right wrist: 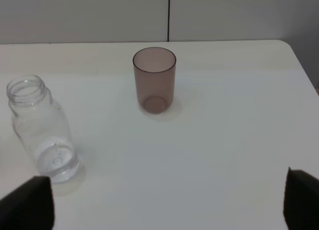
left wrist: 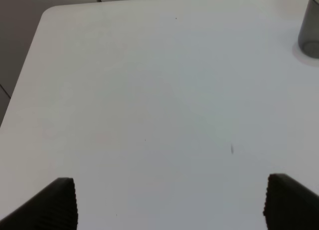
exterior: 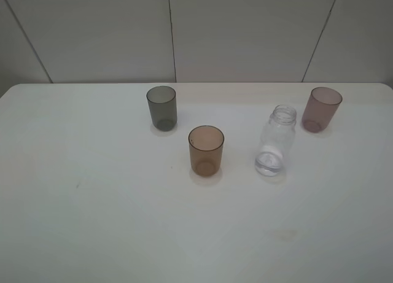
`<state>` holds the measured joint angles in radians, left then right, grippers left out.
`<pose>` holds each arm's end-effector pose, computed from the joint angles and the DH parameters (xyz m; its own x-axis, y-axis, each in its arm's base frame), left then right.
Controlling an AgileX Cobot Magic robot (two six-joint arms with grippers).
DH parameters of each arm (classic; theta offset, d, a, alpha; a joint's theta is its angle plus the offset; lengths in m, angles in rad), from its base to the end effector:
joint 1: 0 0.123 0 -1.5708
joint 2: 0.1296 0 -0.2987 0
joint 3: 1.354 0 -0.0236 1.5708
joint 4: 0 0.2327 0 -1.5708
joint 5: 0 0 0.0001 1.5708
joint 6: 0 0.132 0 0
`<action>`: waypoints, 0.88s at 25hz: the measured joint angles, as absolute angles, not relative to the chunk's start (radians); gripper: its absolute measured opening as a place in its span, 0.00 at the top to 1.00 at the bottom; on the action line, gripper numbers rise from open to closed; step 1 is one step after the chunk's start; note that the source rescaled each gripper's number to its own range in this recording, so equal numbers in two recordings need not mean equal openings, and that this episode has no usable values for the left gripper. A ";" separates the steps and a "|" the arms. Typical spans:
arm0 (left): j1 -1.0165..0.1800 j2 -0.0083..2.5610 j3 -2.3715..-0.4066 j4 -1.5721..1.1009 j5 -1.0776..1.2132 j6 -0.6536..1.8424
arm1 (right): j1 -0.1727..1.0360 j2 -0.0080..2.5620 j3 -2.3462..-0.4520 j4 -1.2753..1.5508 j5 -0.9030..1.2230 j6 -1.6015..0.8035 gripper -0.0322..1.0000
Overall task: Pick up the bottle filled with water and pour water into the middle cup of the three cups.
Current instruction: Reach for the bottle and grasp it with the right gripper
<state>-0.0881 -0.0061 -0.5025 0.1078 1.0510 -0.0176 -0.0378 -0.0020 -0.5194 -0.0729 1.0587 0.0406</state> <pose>0.0022 0.0122 0.2523 -0.4353 0.0745 -0.8972 0.0197 0.9971 0.0733 -0.0005 -0.0084 0.2561 -0.4333 0.0212 -0.9010 0.0970 0.9950 -0.0232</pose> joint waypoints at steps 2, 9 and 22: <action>-0.088 -0.006 -0.503 0.108 1.051 -0.018 | -0.038 -0.002 -0.519 -0.073 1.059 0.041 0.00; -0.088 -0.006 -0.503 0.108 1.051 -0.018 | -0.038 -0.002 -0.519 -0.073 1.059 0.041 0.00; -0.088 -0.006 -0.503 0.108 1.051 -0.018 | -0.038 -0.002 -0.519 -0.073 1.059 0.041 0.00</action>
